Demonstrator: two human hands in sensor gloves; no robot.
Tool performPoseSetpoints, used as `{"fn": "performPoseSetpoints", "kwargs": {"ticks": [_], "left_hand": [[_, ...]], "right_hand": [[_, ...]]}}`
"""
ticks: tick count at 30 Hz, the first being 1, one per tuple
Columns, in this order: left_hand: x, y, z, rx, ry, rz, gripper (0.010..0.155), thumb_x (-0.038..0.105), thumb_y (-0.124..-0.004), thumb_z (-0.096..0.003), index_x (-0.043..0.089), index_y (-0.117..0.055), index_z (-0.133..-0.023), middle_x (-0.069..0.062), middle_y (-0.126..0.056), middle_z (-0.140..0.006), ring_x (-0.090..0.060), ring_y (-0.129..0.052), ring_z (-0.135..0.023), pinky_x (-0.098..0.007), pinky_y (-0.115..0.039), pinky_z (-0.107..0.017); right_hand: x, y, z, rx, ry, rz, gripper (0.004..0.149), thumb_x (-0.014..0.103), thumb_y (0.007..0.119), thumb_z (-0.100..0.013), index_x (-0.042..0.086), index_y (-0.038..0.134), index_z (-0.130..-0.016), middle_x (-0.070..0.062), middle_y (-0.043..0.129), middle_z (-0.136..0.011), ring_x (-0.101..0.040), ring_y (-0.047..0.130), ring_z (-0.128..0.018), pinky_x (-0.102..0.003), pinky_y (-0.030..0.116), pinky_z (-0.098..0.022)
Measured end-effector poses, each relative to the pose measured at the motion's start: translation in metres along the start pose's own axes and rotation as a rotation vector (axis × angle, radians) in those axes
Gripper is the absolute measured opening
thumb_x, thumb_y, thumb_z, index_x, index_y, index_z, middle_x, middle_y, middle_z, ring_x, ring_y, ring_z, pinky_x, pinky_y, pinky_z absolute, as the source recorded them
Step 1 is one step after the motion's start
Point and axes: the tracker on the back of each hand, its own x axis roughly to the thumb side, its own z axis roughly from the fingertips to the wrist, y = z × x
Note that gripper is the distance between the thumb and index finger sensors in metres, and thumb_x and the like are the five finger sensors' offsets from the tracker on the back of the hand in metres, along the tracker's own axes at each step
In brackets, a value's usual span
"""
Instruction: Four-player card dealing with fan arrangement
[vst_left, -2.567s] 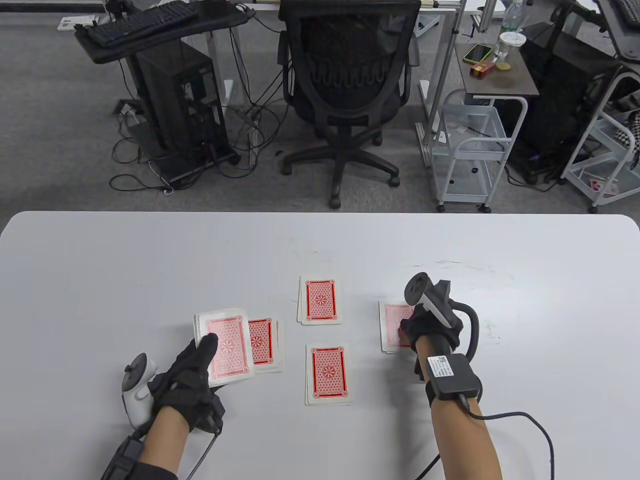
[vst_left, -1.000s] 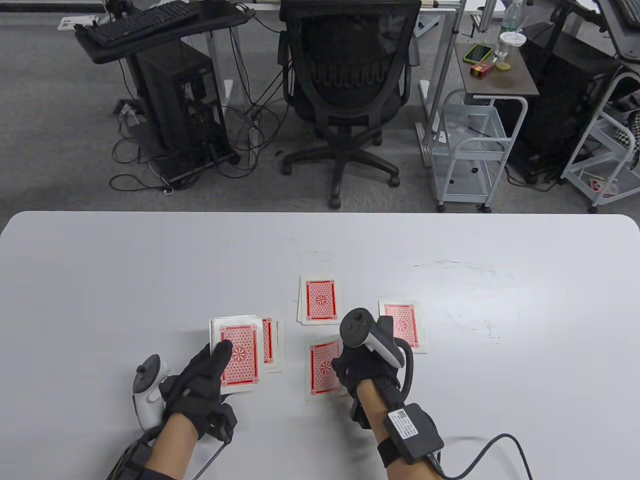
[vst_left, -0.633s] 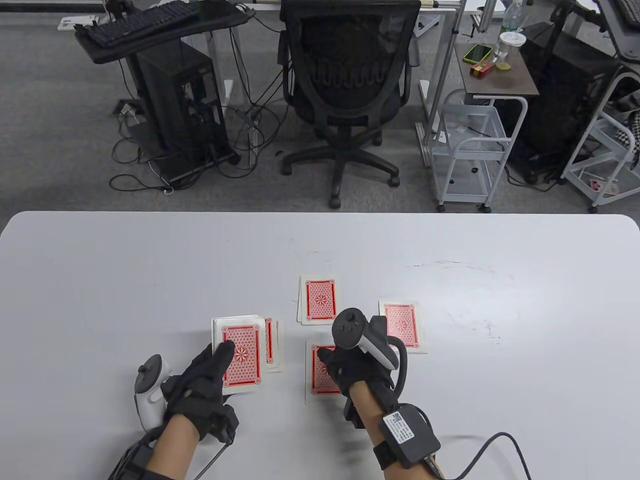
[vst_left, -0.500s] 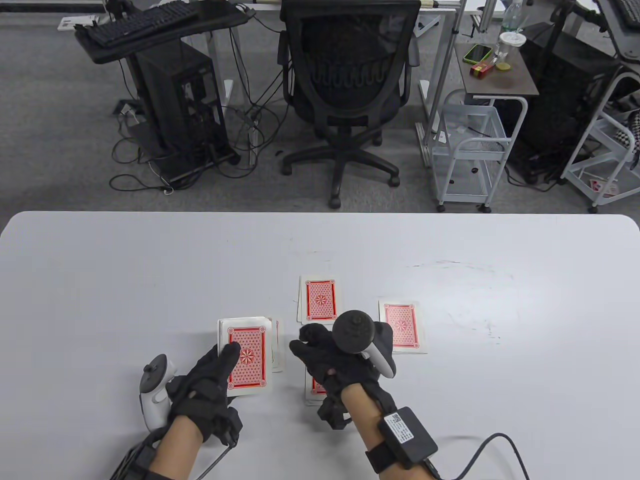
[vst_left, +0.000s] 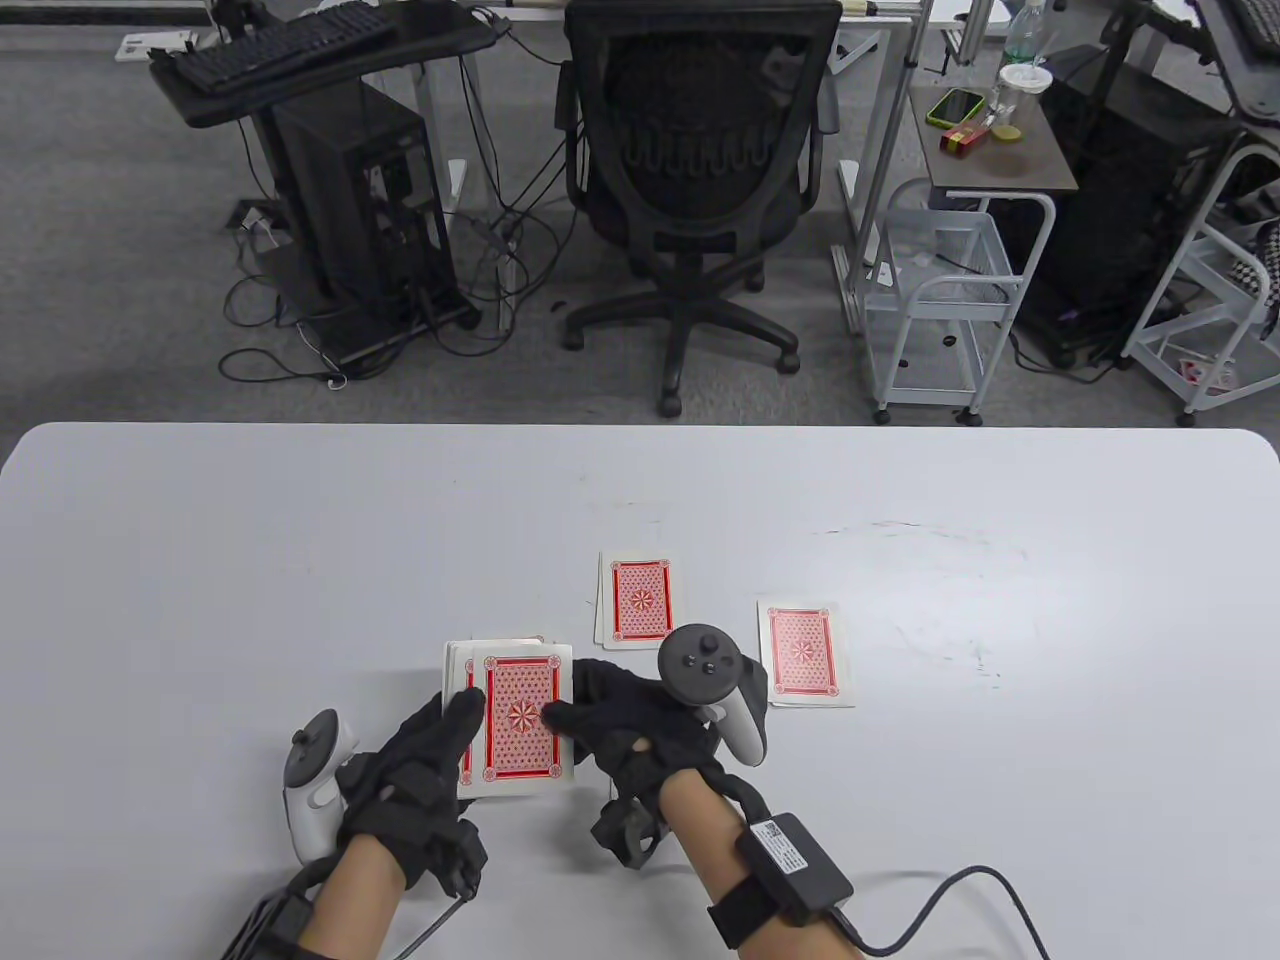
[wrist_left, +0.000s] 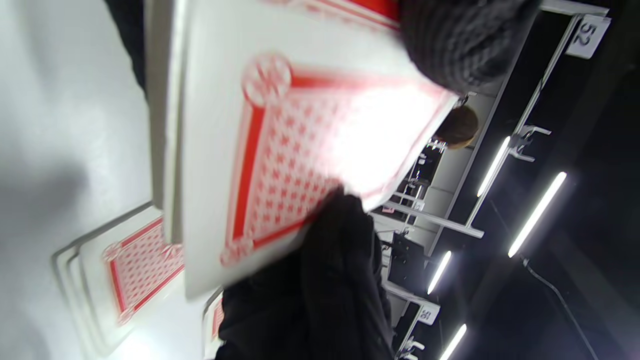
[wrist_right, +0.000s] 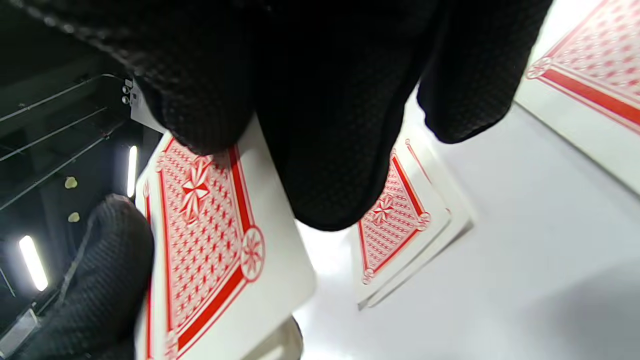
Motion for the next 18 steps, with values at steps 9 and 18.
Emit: {"fn": "performPoseSetpoints", "kwargs": {"ticks": [9,18], "left_hand": [[0.016,0.077,0.01,0.305,0.02,0.004,0.051,0.051,-0.077,-0.0518,0.029,-0.069,-0.097,0.006,-0.089,-0.092,-0.025,-0.101,-0.076,-0.044,-0.088,-0.053],[0.015,0.077,0.007,0.276,0.021,0.039,0.051,0.051,-0.077,-0.052,0.029,-0.069,-0.098,0.006,-0.088,-0.092,-0.025,-0.101,-0.076,-0.043,-0.089,-0.053]], "right_hand": [[0.02,-0.001,-0.054,-0.066,0.134,0.288,0.068,0.032,0.086,-0.052,-0.001,0.054,-0.102,-0.003,0.087,-0.072,-0.01,0.097,-0.029,-0.051,0.078,-0.043],[0.015,0.053,-0.103,0.005,0.295,0.845,0.074,0.038,0.088,-0.05,-0.002,0.054,-0.102,0.0,0.09,-0.066,-0.007,0.096,-0.025,-0.049,0.08,-0.041]]}}
